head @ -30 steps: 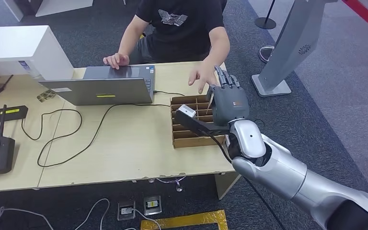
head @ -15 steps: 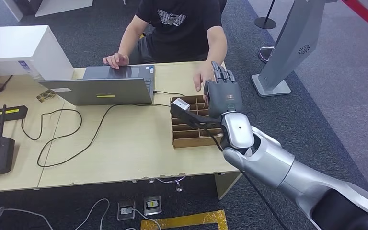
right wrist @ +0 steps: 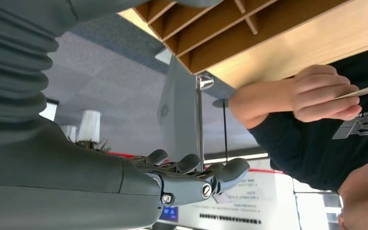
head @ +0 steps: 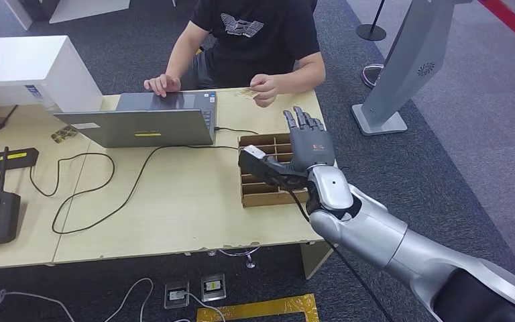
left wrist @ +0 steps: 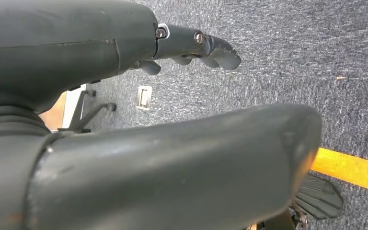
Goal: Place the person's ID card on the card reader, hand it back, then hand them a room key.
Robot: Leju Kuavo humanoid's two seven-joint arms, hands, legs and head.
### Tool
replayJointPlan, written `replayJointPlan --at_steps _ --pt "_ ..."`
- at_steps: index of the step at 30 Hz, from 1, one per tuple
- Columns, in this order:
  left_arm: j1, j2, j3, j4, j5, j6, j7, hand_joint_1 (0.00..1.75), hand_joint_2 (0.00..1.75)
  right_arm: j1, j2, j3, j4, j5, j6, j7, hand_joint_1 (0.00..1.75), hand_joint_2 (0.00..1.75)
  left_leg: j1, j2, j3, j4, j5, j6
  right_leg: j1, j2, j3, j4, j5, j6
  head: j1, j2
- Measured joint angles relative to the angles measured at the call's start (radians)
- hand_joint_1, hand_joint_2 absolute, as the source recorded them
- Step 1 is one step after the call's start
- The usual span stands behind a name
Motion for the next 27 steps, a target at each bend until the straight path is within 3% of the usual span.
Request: replayJointPlan --at_steps 3,7,17,27 --pt "0.000 0.000 0.000 0.000 0.000 -0.002 0.000 0.00 0.00 0.005 -0.003 0.012 -0.031 -0.049 -0.005 0.000 0.00 0.00 0.000 0.000 0.001 0.000 0.000 0.000 0.000 0.000 0.000 0.000 0.000 0.000 0.000 0.000" --pt "0.001 0.000 0.000 0.000 0.004 -0.001 0.001 0.00 0.00 0.030 -0.021 0.021 -0.103 -0.041 -0.017 0.000 0.00 1.75 0.000 0.000 0.002 0.000 0.000 0.000 0.000 0.000 -0.001 0.000 0.000 0.000 0.000 0.000" --pt "0.003 0.000 0.003 0.000 0.019 0.026 0.000 0.00 0.00 0.206 -0.115 -0.019 -0.311 0.093 -0.030 0.000 0.00 1.75 0.000 0.001 0.002 0.000 0.000 0.000 0.000 0.001 -0.001 0.000 0.000 0.000 0.000 0.000" --pt "0.003 -0.003 0.003 0.000 0.017 0.055 0.000 0.00 0.00 0.338 -0.155 -0.052 -0.357 0.124 -0.071 0.000 0.00 1.75 0.000 0.001 0.002 0.000 0.000 0.000 0.000 0.001 -0.001 0.000 0.000 0.000 0.000 0.000"
